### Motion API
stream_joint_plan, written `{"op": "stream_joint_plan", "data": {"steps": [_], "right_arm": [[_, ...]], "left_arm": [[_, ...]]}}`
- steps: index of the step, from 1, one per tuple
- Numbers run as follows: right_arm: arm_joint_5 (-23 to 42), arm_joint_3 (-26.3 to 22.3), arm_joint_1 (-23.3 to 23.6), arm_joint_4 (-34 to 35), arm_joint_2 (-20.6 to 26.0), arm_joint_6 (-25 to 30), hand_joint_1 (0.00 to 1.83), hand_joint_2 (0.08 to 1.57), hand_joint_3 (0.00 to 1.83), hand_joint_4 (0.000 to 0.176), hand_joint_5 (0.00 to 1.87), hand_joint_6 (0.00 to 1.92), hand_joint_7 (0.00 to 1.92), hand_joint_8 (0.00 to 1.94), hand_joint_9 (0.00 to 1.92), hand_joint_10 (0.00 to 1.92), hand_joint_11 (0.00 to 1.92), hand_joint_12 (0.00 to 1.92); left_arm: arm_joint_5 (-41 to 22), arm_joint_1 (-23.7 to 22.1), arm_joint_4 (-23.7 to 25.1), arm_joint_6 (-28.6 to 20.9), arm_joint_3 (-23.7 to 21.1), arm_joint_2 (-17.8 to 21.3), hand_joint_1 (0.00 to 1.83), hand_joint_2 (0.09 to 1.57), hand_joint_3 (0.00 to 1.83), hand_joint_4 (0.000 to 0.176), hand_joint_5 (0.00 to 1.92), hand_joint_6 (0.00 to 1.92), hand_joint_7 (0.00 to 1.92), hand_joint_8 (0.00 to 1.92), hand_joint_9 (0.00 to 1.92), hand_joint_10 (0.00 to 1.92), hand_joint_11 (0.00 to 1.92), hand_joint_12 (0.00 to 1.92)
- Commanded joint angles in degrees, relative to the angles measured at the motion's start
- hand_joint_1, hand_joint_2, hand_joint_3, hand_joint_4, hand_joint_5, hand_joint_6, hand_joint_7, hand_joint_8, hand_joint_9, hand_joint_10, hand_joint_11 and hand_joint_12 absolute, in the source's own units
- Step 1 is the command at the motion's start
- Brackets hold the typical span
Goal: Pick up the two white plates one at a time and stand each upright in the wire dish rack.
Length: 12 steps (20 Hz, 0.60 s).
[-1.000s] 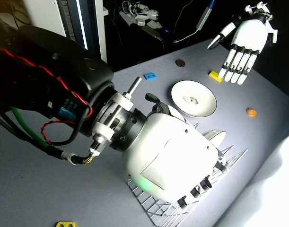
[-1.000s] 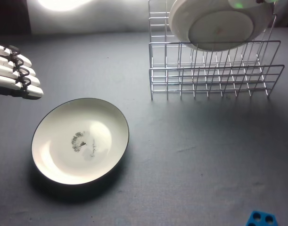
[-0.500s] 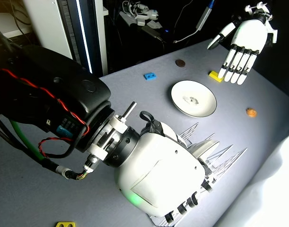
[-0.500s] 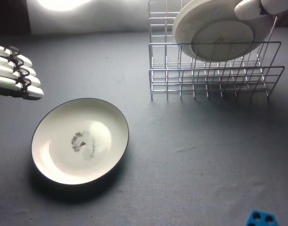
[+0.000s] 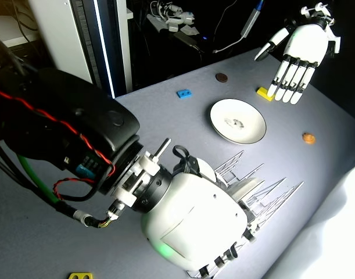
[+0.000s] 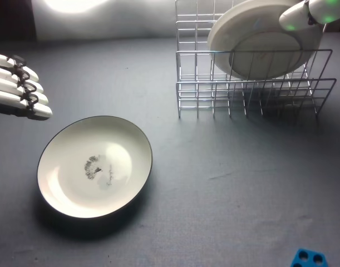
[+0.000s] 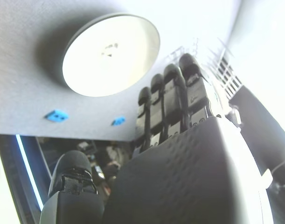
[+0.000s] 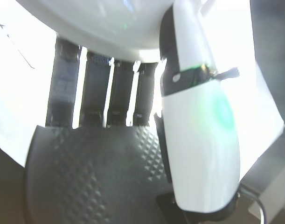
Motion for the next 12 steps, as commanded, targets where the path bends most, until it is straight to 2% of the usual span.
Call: {"op": "stream_joint_plan", "data": {"steps": [1, 5, 6, 10, 12], "right_arm": [[2.6, 0.3, 0.3, 0.0, 0.3, 0.9, 1.21, 1.12, 0.00, 0.025, 0.94, 1.07, 1.02, 0.93, 1.14, 0.46, 0.80, 1.26], [2.9, 0.7, 0.1, -0.1, 0.0, 0.9, 1.21, 1.13, 0.00, 0.025, 0.93, 1.09, 1.00, 0.96, 1.11, 0.45, 0.77, 1.28], [2.9, 0.7, 0.0, -0.1, 0.0, 0.9, 1.22, 1.11, 0.00, 0.025, 0.96, 1.03, 1.04, 0.91, 1.14, 0.46, 0.80, 1.27], [3.0, 0.8, 0.2, -0.1, 0.0, 0.9, 1.20, 1.13, 0.00, 0.029, 0.93, 1.08, 0.98, 1.01, 1.07, 0.56, 0.76, 1.33], [3.3, 0.8, 0.2, -0.1, 0.0, 0.8, 1.19, 1.17, 0.00, 0.025, 0.86, 1.20, 0.92, 1.08, 0.97, 0.61, 0.68, 1.39]], "left_arm": [[-1.1, -0.1, -3.8, -0.2, -0.2, 0.4, 0.00, 1.13, 0.00, 0.000, 0.15, 0.00, 0.18, 0.00, 0.15, 0.00, 0.00, 0.30], [-0.9, 0.6, -3.8, -0.2, -0.5, 0.1, 0.00, 1.14, 0.00, 0.000, 0.16, 0.01, 0.17, 0.00, 0.15, 0.00, 0.00, 0.32], [-0.9, 0.6, -3.8, -0.2, -0.8, 0.1, 0.00, 1.14, 0.00, 0.000, 0.17, 0.00, 0.18, 0.00, 0.15, 0.00, 0.00, 0.34], [-0.6, 0.7, -3.6, 0.0, -2.6, -0.2, 0.00, 1.14, 0.00, 0.000, 0.16, 0.00, 0.18, 0.00, 0.16, 0.00, 0.00, 0.37], [0.0, 0.7, -3.6, 0.1, -4.0, -0.2, 0.00, 1.15, 0.00, 0.000, 0.17, 0.00, 0.19, 0.00, 0.16, 0.00, 0.00, 0.38]]}}
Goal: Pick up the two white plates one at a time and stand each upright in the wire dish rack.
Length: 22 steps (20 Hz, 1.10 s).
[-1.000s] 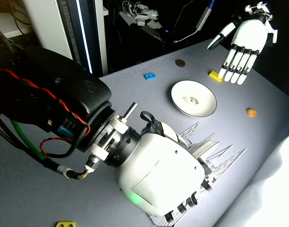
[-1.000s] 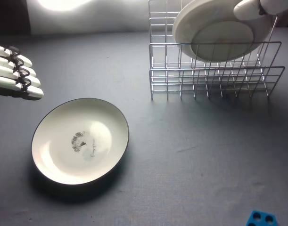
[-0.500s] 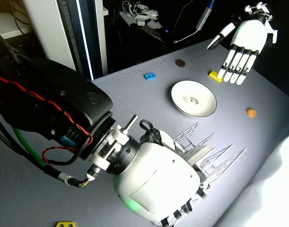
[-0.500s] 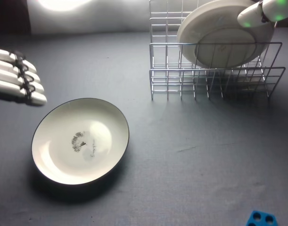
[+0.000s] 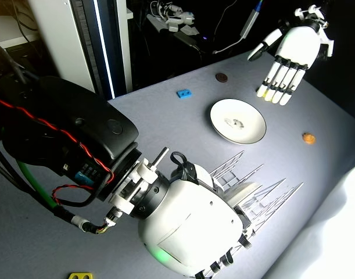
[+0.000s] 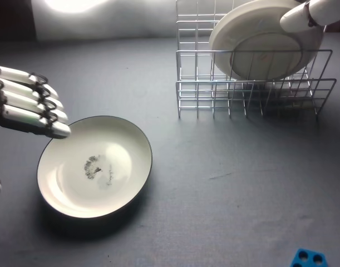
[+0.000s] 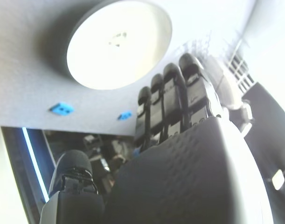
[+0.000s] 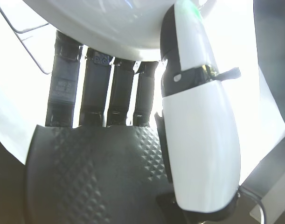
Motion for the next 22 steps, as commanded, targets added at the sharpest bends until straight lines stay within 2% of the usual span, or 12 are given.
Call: {"op": "stream_joint_plan", "data": {"steps": [1, 2, 3, 4, 5, 6, 7, 8, 10, 16, 20, 22], "right_arm": [[3.2, 0.3, 0.6, 0.0, 0.4, 0.8, 1.19, 1.16, 0.00, 0.024, 0.86, 1.18, 0.93, 1.07, 0.95, 0.63, 0.65, 1.40], [3.2, 0.3, 0.6, -0.1, 0.4, 0.8, 1.19, 1.17, 0.00, 0.024, 0.84, 1.20, 0.92, 1.10, 0.90, 0.64, 0.62, 1.43], [3.2, 0.3, 0.7, -0.1, 0.4, 0.8, 1.19, 1.18, 0.00, 0.007, 0.79, 1.26, 0.92, 1.10, 0.87, 0.65, 0.59, 1.44], [3.2, 0.3, 0.7, -0.1, 0.4, 0.7, 1.19, 1.18, 0.00, 0.000, 0.76, 1.29, 0.93, 1.09, 0.87, 0.65, 0.58, 1.44], [3.2, 0.3, 0.7, -0.1, 0.4, 0.7, 1.13, 1.19, 0.00, 0.000, 0.79, 1.25, 0.85, 0.70, 0.86, 0.63, 0.57, 1.41], [3.2, 0.3, 0.8, -0.1, 0.4, 0.7, 1.14, 1.12, 0.00, 0.000, 0.63, 0.84, 0.83, 0.52, 0.83, 0.61, 0.55, 1.40], [3.2, 0.3, 0.9, -0.1, 0.4, 0.4, 1.14, 1.10, 0.00, 0.000, 0.62, 0.64, 0.86, 0.41, 0.82, 0.60, 0.53, 1.40], [3.3, 0.3, 0.9, -0.1, 0.4, 0.3, 1.14, 1.09, 0.00, 0.000, 0.62, 0.55, 0.86, 0.33, 0.80, 0.59, 0.52, 1.40], [3.4, 0.3, 1.1, -0.1, 0.4, 0.3, 1.12, 1.08, 0.00, 0.000, 0.62, 0.51, 0.85, 0.28, 0.76, 0.58, 0.47, 1.41], [3.1, 0.3, 1.0, -0.1, 0.3, 0.1, 1.09, 1.07, 0.00, 0.000, 0.58, 0.46, 0.76, 0.18, 0.61, 0.58, 0.33, 1.43], [3.0, 0.1, 1.0, -0.1, 0.3, -0.6, 1.07, 1.08, 0.00, 0.000, 0.50, 0.42, 0.69, 0.13, 0.54, 0.56, 0.23, 1.42], [3.0, 0.0, 1.0, -0.1, 0.3, -0.7, 1.07, 1.08, 0.00, 0.000, 0.50, 0.42, 0.69, 0.13, 0.54, 0.56, 0.23, 1.42]], "left_arm": [[-0.6, -0.1, -3.8, 0.2, -0.4, 0.0, 0.00, 1.15, 0.00, 0.000, 0.15, 0.00, 0.17, 0.00, 0.15, 0.00, 0.00, 0.34], [-0.5, 0.3, -3.9, 0.2, -1.0, 0.0, 0.00, 1.15, 0.00, 0.000, 0.17, 0.00, 0.18, 0.00, 0.16, 0.00, 0.00, 0.38], [-0.3, 0.9, -4.5, 0.4, -1.3, -0.1, 0.00, 1.14, 0.00, 0.000, 0.15, 0.00, 0.17, 0.00, 0.15, 0.00, 0.00, 0.34], [-0.2, 1.7, -5.5, 0.7, -1.3, -0.2, 0.00, 1.15, 0.00, 0.000, 0.16, 0.00, 0.18, 0.00, 0.15, 0.00, 0.00, 0.35], [-0.2, 2.7, -6.9, 1.1, -1.1, -0.5, 0.00, 1.14, 0.00, 0.000, 0.17, 0.01, 0.19, 0.00, 0.16, 0.00, 0.00, 0.37], [-0.1, 3.8, -8.6, 1.7, -0.8, -0.7, 0.00, 1.14, 0.00, 0.000, 0.16, 0.00, 0.19, 0.00, 0.16, 0.00, 0.00, 0.36], [0.0, 4.5, -9.6, 2.2, -0.6, -0.9, 0.00, 1.14, 0.00, 0.000, 0.17, 0.00, 0.20, 0.00, 0.17, 0.00, 0.00, 0.39], [0.1, 5.2, -10.6, 2.8, -0.3, -1.3, 0.00, 1.14, 0.00, 0.000, 0.15, 0.00, 0.17, 0.00, 0.14, 0.00, 0.00, 0.34], [0.2, 7.8, -13.3, 4.4, 0.6, -2.4, 0.00, 1.14, 0.00, 0.000, 0.13, 0.00, 0.16, 0.00, 0.12, 0.00, 0.00, 0.26], [1.6, 13.6, -18.6, 9.2, 2.4, -4.8, 0.00, 1.14, 0.00, 0.000, 0.17, 0.00, 0.19, 0.00, 0.17, 0.00, 0.00, 0.38], [2.8, 18.9, -23.4, 12.8, 5.2, -7.5, 0.00, 1.14, 0.00, 0.000, 0.17, 0.00, 0.19, 0.00, 0.16, 0.00, 0.00, 0.36], [3.5, 19.7, -23.8, 13.3, 6.0, -8.1, 0.00, 1.14, 0.00, 0.000, 0.17, 0.00, 0.19, 0.00, 0.16, 0.00, 0.00, 0.36]]}}
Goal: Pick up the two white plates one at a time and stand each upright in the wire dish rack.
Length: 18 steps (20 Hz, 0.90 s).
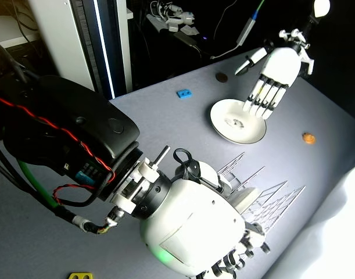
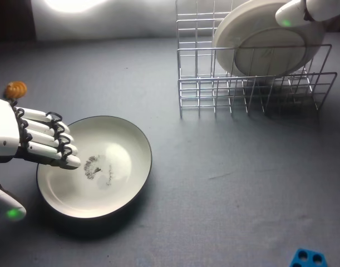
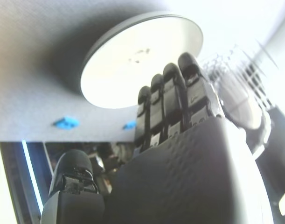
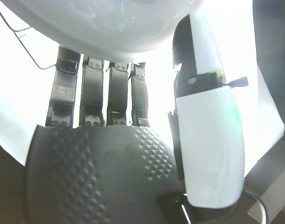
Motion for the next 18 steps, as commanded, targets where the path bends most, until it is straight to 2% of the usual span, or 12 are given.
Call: {"op": "stream_joint_plan", "data": {"steps": [1, 3, 6, 8, 9, 13, 15, 16, 18], "right_arm": [[2.8, 0.0, 1.0, -0.2, 0.4, 0.2, 1.07, 1.08, 0.00, 0.000, 0.48, 0.41, 0.67, 0.11, 0.50, 0.57, 0.19, 1.44], [2.8, -0.2, 1.4, -0.2, 0.4, 0.2, 1.02, 1.10, 0.00, 0.000, 0.38, 0.37, 0.57, 0.05, 0.37, 0.55, 0.00, 1.46], [2.7, -0.4, 2.1, -0.2, 0.4, 0.2, 0.97, 1.09, 0.00, 0.000, 0.27, 0.33, 0.49, 0.02, 0.28, 0.56, 0.00, 1.32], [2.8, -0.6, 2.6, -0.2, 0.4, 0.2, 1.00, 1.04, 0.00, 0.000, 0.24, 0.40, 0.50, 0.03, 0.24, 0.66, 0.00, 1.24], [2.8, -0.7, 2.7, -0.2, 0.4, 0.2, 1.00, 1.03, 0.00, 0.000, 0.19, 0.44, 0.47, 0.02, 0.18, 0.71, 0.00, 1.17], [2.8, -1.3, 3.9, -0.2, 0.7, 0.2, 1.03, 0.97, 0.00, 0.000, 0.07, 0.68, 0.43, 0.08, 0.10, 0.90, 0.00, 1.19], [2.8, -1.8, 4.7, -0.2, 0.9, 0.2, 1.05, 0.95, 0.00, 0.000, 0.03, 0.74, 0.17, 0.64, 0.07, 0.95, 0.00, 1.19], [2.7, -2.2, 5.2, -0.2, 1.0, 0.2, 1.04, 0.96, 0.00, 0.000, 0.01, 0.73, 0.07, 0.80, 0.04, 0.96, 0.00, 1.15], [2.7, -3.3, 6.7, -0.2, 1.4, -0.3, 1.05, 0.95, 0.00, 0.000, 0.00, 0.69, 0.00, 0.90, 0.01, 0.96, 0.00, 1.11]], "left_arm": [[-1.3, 0.1, -4.3, 0.4, 0.7, -0.1, 0.00, 1.14, 0.00, 0.000, 0.17, 0.00, 0.20, 0.00, 0.17, 0.00, 0.00, 0.39], [-0.5, 0.3, -4.9, 1.0, 1.1, -0.4, 0.00, 1.15, 0.00, 0.000, 0.17, 0.00, 0.20, 0.00, 0.18, 0.00, 0.00, 0.41], [0.4, 0.3, -5.5, 1.4, 1.1, -0.4, 0.00, 1.15, 0.00, 0.000, 0.19, 0.00, 0.22, 0.00, 0.19, 0.00, 0.00, 0.45], [0.9, 0.3, -5.6, 1.5, 1.1, -0.4, 0.00, 1.16, 0.00, 0.000, 0.20, 0.00, 0.23, 0.00, 0.21, 0.00, 0.00, 0.49], [1.0, 0.3, -5.6, 1.5, 1.1, -0.4, 0.00, 1.16, 0.00, 0.000, 0.19, 0.00, 0.22, 0.00, 0.20, 0.00, 0.00, 0.45], [1.6, 0.3, -5.6, 1.7, 1.2, -0.5, 0.00, 1.15, 0.00, 0.000, 0.19, 0.00, 0.22, 0.00, 0.19, 0.00, 0.00, 0.42], [2.0, 0.6, -5.6, 1.9, 1.4, -0.6, 0.00, 1.15, 0.00, 0.000, 0.17, 0.00, 0.20, 0.00, 0.17, 0.00, 0.00, 0.35], [2.0, 0.7, -5.6, 1.9, 1.4, -0.6, 0.00, 1.15, 0.00, 0.000, 0.17, 0.00, 0.22, 0.00, 0.19, 0.00, 0.00, 0.42], [2.1, 0.8, -5.6, 1.9, 1.4, -0.7, 0.00, 1.15, 0.00, 0.000, 0.18, 0.00, 0.22, 0.00, 0.19, 0.00, 0.00, 0.44]]}}
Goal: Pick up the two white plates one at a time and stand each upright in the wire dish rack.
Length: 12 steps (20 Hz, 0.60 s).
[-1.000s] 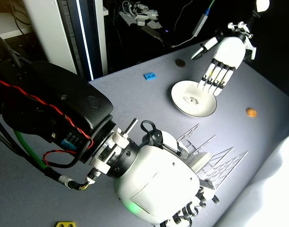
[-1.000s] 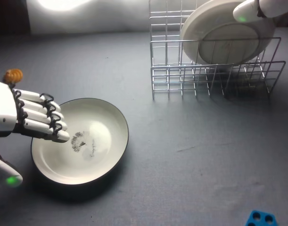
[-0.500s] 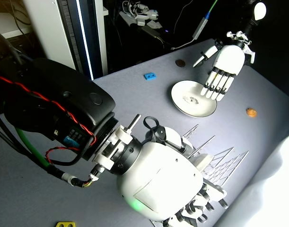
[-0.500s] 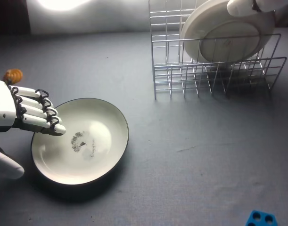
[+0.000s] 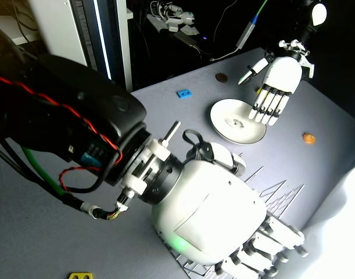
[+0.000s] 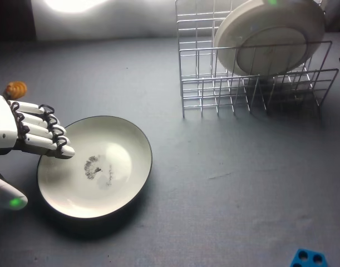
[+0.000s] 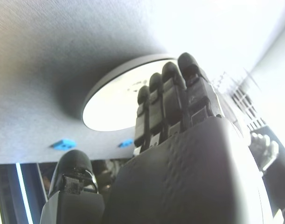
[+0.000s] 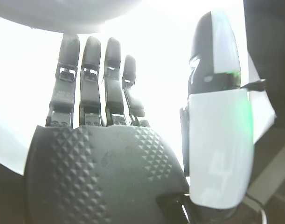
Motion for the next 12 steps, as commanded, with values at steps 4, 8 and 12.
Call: {"op": "stream_joint_plan", "data": {"steps": [4, 8, 12], "right_arm": [[1.3, -3.0, 3.7, -2.4, 0.6, -2.7, 1.02, 0.96, 0.00, 0.000, 0.00, 0.65, 0.00, 0.89, 0.01, 0.95, 0.00, 1.09], [5.7, -10.4, 4.7, -18.7, 0.5, -2.6, 1.02, 0.96, 0.00, 0.000, 0.01, 0.65, 0.01, 0.89, 0.01, 0.94, 0.00, 1.09], [12.5, -15.6, 2.7, -28.3, -0.1, -2.6, 0.83, 1.06, 0.02, 0.000, 0.01, 0.10, 0.02, 0.12, 0.00, 0.22, 0.00, 0.54]], "left_arm": [[-1.6, 0.4, -3.1, 0.2, 0.4, -0.2, 0.00, 1.15, 0.00, 0.000, 0.18, 0.00, 0.21, 0.00, 0.18, 0.00, 0.00, 0.39], [-1.4, 1.7, -3.2, 0.2, 0.3, -0.4, 0.00, 1.15, 0.00, 0.000, 0.19, 0.00, 0.23, 0.00, 0.22, 0.00, 0.00, 0.49], [-1.3, 3.6, -3.2, 0.3, 0.1, -0.8, 0.00, 1.15, 0.00, 0.000, 0.19, 0.00, 0.22, 0.00, 0.20, 0.01, 0.00, 0.45]]}}
